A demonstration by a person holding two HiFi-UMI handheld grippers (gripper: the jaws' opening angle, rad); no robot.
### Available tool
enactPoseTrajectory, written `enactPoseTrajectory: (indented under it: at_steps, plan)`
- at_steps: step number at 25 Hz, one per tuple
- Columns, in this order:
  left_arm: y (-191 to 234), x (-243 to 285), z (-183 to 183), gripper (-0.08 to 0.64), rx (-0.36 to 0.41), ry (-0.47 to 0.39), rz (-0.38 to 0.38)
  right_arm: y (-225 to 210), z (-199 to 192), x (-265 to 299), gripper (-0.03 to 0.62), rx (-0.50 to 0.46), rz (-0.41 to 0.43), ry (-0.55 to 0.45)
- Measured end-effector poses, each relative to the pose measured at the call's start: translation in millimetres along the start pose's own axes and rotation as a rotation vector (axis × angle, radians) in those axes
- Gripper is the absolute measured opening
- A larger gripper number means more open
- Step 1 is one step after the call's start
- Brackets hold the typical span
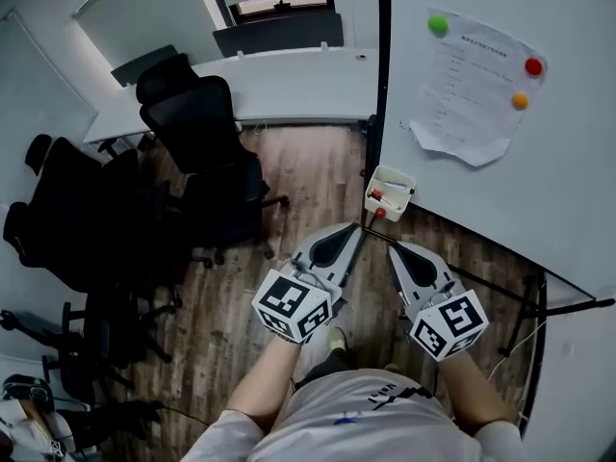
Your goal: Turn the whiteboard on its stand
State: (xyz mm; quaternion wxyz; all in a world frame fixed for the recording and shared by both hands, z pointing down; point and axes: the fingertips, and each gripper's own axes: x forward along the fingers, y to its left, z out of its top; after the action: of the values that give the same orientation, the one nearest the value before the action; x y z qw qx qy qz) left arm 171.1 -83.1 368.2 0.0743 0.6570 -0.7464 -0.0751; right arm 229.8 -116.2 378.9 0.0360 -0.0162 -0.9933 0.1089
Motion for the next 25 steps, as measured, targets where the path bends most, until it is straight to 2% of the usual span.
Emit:
enactPoseTrajectory:
  at_steps: [6, 13, 19, 25]
  plan:
    - [54.1, 21.4, 2.7, 0.008, 0.0, 0.021, -0.094, -9.2, -5.7, 49.9, 0.011, 0.006, -0.105, 0.006]
    - [84.5, 49.1, -4.8, 0.008, 0.007, 0.046, -0.172, -28.7, -21.3, 77.7, 0.011, 0.02, -0.181, 0.042]
    - [110.9, 84.3, -14.0, 0.008, 0.017, 0.07, -0.223, -60.8, -27.3, 107.0, 0.011, 0.036, -0.207, 0.051]
    - [142.2, 126.6, -9.5, 0.008, 0.06, 0.091, -0.277, -98.6, -24.4, 158.6, 0.011, 0.036, -0.187, 0.049]
